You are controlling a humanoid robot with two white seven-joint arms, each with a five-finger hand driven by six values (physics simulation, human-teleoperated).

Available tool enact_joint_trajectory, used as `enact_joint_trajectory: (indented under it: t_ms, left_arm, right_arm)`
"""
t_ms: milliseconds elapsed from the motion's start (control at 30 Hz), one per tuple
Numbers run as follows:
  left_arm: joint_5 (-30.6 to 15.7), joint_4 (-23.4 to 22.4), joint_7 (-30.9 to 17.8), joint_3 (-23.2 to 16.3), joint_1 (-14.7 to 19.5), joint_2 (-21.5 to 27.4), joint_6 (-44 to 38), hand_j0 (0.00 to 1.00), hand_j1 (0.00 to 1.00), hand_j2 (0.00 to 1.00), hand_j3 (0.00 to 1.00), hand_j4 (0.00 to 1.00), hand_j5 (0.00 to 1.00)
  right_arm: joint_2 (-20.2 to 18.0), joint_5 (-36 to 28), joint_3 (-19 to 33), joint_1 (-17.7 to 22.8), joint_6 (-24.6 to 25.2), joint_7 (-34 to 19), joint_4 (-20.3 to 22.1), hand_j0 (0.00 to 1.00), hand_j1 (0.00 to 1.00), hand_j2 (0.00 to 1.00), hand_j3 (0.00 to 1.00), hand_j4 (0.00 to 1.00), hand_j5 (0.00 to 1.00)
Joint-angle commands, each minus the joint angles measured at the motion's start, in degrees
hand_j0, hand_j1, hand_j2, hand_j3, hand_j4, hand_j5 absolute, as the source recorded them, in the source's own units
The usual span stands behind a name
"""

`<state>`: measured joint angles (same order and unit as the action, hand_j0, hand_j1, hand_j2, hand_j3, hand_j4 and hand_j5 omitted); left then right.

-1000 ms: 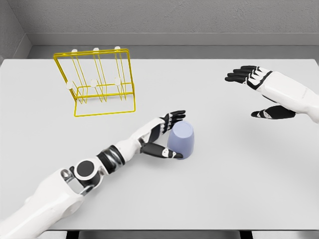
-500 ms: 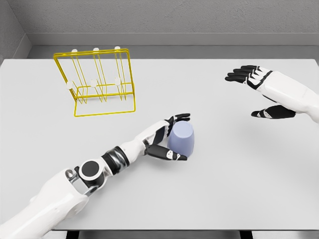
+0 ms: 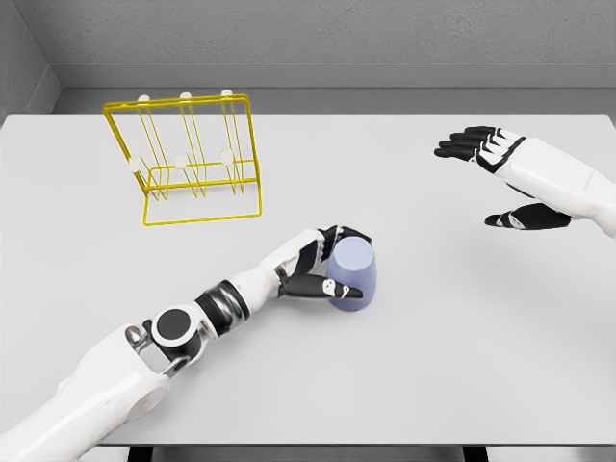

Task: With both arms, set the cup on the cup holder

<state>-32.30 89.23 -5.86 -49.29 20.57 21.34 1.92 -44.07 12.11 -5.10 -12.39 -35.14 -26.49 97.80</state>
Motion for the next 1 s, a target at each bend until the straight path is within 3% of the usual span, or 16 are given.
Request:
enact_joint_trajectory:
  t_ms: [0, 200, 433, 700, 967]
  left_arm:
    - [-0.4, 1.0, 0.1, 1.3, 0.0, 0.0, 0.0, 0.58, 0.58, 0.58, 0.58, 0.58, 0.58]
    - [-0.4, 6.3, 0.1, 4.3, -1.1, 1.2, -0.2, 0.58, 0.58, 0.58, 0.58, 0.58, 0.58]
    - [-2.2, 11.4, 0.1, 6.5, -1.1, 8.2, 0.0, 0.59, 0.59, 0.59, 0.59, 0.59, 0.59]
    - [-4.6, 13.3, 0.2, 10.0, -1.1, 13.6, 0.1, 0.59, 0.59, 0.59, 0.59, 0.59, 0.59]
    - [-8.7, 13.9, 0.2, 10.4, -0.6, 21.6, 5.5, 0.59, 0.59, 0.59, 0.59, 0.59, 0.59]
  right_arm:
    - [-0.1, -0.4, 0.0, 0.0, 0.1, 0.0, 0.0, 1.0, 1.0, 1.0, 1.0, 1.0, 1.0]
    - [-0.1, -0.4, 0.0, 0.0, 0.1, 0.0, 0.0, 1.0, 1.0, 1.0, 1.0, 1.0, 1.0]
    - [-0.1, -0.4, 0.0, 0.0, 0.1, 0.0, 0.0, 1.0, 1.0, 1.0, 1.0, 1.0, 1.0]
    - [-0.1, -0.4, 0.0, 0.0, 0.1, 0.0, 0.0, 1.0, 1.0, 1.0, 1.0, 1.0, 1.0]
    - [-0.1, -0.4, 0.0, 0.0, 0.1, 0.0, 0.0, 1.0, 1.0, 1.0, 1.0, 1.0, 1.0]
